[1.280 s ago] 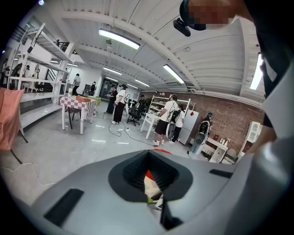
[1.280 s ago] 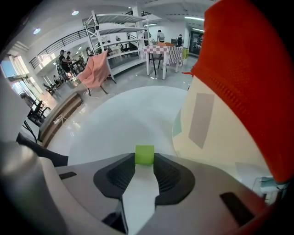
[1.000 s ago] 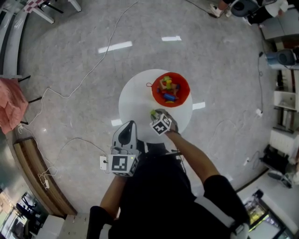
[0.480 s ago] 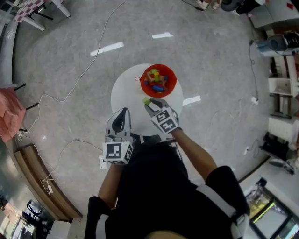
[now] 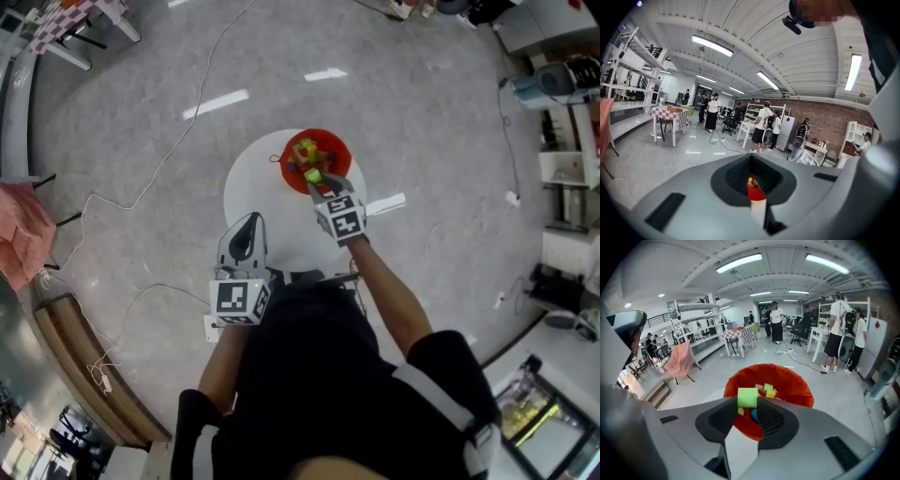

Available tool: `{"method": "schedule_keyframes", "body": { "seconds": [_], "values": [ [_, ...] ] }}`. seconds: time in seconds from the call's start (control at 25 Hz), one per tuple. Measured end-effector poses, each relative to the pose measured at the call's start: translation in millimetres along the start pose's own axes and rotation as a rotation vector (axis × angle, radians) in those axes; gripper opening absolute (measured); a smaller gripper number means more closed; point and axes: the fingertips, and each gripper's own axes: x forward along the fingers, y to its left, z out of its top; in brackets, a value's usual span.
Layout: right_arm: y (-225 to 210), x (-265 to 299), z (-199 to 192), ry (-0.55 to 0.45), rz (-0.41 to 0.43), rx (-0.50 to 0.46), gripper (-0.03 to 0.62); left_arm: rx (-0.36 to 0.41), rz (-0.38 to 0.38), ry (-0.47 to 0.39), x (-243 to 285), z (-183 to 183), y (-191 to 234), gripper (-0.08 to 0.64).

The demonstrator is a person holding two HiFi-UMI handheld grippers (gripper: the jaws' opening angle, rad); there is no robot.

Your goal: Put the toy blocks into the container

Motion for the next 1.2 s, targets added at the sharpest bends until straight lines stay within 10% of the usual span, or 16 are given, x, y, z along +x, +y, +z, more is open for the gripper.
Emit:
{"method": "schedule_keyframes", "body": {
  "seconds": [0.52,1.2],
  "values": [
    [1.8,-3.9,-1.5,-0.012,-0.010,0.041,0.123,0.008,-0.008,-0.005,-1.6,0.2,0.7,-0.008],
    [19.1,-170.3,68.2,-0.504,-0.090,0.111,-0.002,0.069,-0.113,-0.077,7.8,40.6,-45.7,-0.008]
  ]
}}
